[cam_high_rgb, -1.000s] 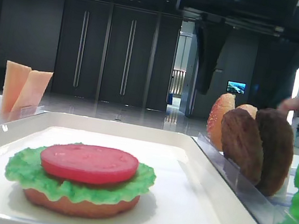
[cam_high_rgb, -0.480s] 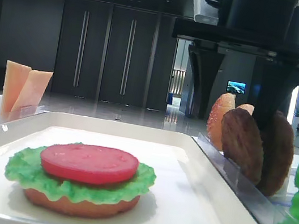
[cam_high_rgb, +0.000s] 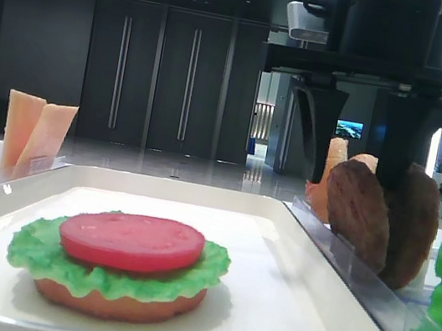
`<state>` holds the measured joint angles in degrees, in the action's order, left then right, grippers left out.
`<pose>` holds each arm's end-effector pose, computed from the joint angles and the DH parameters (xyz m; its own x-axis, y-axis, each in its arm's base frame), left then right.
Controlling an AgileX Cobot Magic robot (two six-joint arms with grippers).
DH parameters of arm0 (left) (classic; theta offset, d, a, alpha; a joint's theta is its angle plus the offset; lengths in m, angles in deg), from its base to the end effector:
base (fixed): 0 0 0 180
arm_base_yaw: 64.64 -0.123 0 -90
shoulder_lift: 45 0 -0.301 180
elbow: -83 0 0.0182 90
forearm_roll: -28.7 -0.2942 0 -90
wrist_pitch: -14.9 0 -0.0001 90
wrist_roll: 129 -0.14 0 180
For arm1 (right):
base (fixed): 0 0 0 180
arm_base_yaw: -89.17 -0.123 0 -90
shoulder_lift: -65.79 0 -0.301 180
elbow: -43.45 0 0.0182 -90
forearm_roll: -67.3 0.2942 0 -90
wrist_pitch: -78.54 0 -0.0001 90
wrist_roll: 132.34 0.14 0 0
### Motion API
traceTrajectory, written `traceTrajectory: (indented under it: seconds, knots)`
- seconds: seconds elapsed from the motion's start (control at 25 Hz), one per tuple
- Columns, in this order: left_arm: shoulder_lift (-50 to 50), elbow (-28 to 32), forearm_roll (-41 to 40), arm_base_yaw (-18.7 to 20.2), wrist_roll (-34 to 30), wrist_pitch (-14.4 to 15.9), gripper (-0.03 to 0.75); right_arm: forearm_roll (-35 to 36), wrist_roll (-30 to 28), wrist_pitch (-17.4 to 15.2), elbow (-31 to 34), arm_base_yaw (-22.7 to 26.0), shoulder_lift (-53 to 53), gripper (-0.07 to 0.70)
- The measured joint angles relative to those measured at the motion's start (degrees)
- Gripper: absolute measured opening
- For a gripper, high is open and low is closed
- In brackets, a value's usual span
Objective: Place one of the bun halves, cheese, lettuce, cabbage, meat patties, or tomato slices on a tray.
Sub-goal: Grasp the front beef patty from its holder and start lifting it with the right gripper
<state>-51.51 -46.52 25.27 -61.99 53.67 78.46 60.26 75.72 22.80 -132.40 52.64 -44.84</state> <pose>0.0584 0.0048 0.2616 -0.5070 0.0036 -0.8619 -0.0100 0.9999 0.0100 0.3332 0.2291 0.1606 -0.9592 -0.2053 -0.1943 -0.2049 0.9785 -0.0225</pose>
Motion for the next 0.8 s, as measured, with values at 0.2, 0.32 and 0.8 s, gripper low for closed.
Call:
traceTrajectory:
  seconds: [0.2, 0.32, 0.8]
  knots:
    - [0.00, 0.00, 0.00, 0.00, 0.00, 0.00, 0.000, -0.56, 0.06, 0.00, 0.00, 0.00, 0.00, 0.372]
    - [0.00, 0.00, 0.00, 0.00, 0.00, 0.00, 0.000, -0.62, 0.06, 0.00, 0.00, 0.00, 0.00, 0.349]
    - [0.00, 0.00, 0.00, 0.00, 0.00, 0.00, 0.000, -1.02, 0.06, -0.43, 0.00, 0.00, 0.00, 0.110]
